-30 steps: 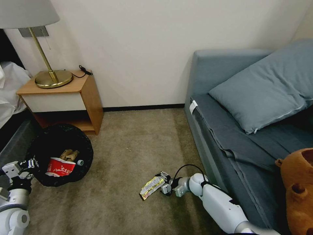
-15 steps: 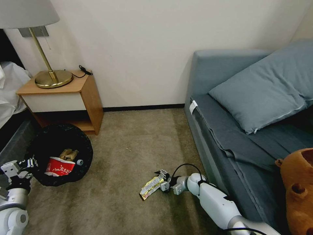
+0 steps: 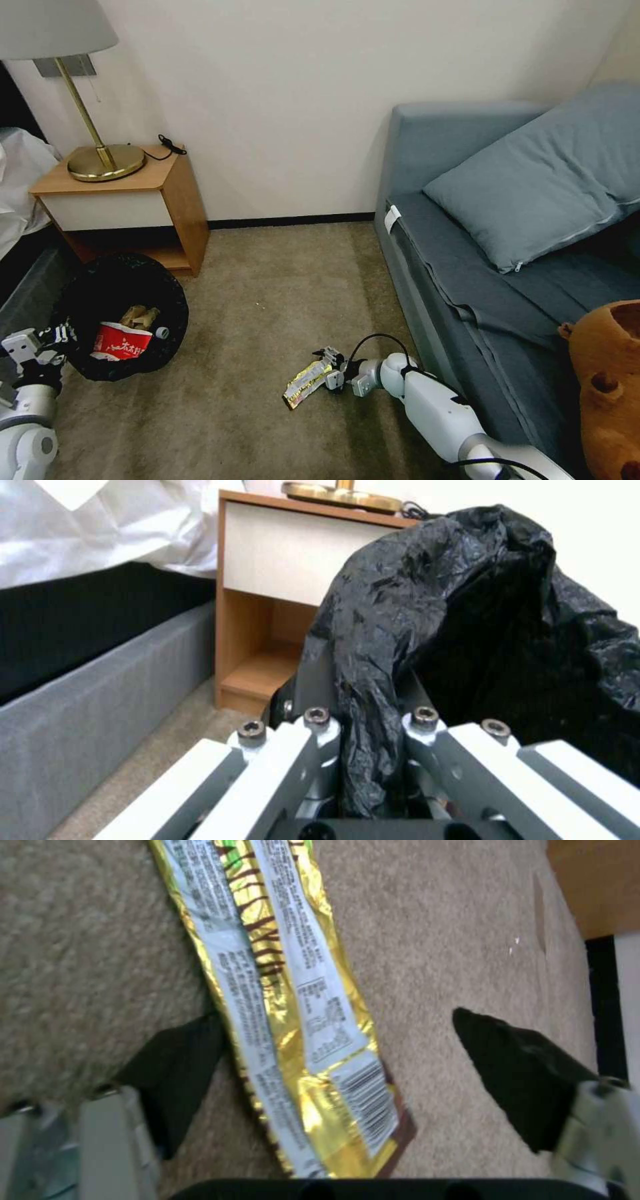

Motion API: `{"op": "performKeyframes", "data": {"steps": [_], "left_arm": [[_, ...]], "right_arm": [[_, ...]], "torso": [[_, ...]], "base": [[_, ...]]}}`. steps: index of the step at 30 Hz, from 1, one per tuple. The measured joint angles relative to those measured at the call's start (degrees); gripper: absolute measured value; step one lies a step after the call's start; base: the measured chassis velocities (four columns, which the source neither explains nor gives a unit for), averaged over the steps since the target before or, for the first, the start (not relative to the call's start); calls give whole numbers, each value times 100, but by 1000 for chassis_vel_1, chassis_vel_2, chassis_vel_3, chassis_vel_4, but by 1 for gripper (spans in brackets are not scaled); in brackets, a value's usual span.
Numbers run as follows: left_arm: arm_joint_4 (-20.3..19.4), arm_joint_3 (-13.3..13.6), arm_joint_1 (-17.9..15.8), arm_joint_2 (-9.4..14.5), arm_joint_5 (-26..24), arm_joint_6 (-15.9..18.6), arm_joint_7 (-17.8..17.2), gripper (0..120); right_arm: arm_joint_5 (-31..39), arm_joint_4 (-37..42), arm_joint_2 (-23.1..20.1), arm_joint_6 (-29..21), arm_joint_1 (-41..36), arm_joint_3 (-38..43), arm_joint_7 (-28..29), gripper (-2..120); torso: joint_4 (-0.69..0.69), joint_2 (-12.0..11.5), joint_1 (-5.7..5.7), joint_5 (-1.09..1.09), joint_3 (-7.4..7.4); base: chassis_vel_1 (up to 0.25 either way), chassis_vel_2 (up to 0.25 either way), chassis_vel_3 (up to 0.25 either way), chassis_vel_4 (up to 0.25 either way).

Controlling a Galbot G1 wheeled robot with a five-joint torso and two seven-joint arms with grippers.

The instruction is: Pick up the trash bin, then pick up the garbage on the floor and place it into the trash bin.

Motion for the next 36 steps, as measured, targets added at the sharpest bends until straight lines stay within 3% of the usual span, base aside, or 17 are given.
{"op": "performKeyframes", "data": {"steps": [5, 10, 12, 15, 18, 24, 36], "left_arm": [[37, -8, 7, 10, -19, -26, 2, 5], [50, -16, 16, 21, -48, -41, 11, 5], [51, -33, 30, 30, -71, -49, 11, 5], [51, -43, 44, 34, -88, -62, 17, 5], [51, -64, 90, 41, -117, -101, 23, 5], [51, -109, 165, 47, -162, -165, 39, 5], [-9, -169, 222, 42, -195, -200, 42, 5]], "right_arm": [[-28, -237, 109, 1, 66, 39, 22, 71], [-65, -381, 210, -2, 117, 75, 9, 54], [-73, -433, 241, -7, 129, 76, -12, 40], [-76, -464, 263, -16, 136, 81, -21, 35], [-83, -570, 309, -18, 147, 107, -36, 19], [-92, -610, 367, -38, 147, 112, -42, 0], [-93, -546, 352, -27, 170, 148, -51, 0]], "torso": [[-4, 0, 0, -7, 0], [2, -2, 0, -2, 1], [0, -2, 0, -3, 1], [3, -2, 0, 2, 2], [0, -2, 0, -4, 2], [3, -3, 1, -1, 2], [1, -3, 1, -2, 2]], "base": [[0, 0, 0, 0], [0, 0, 0, 0], [0, 0, 0, 0], [0, 0, 0, 0], [0, 0, 0, 0], [0, 0, 0, 0], [0, 0, 0, 0]]}}
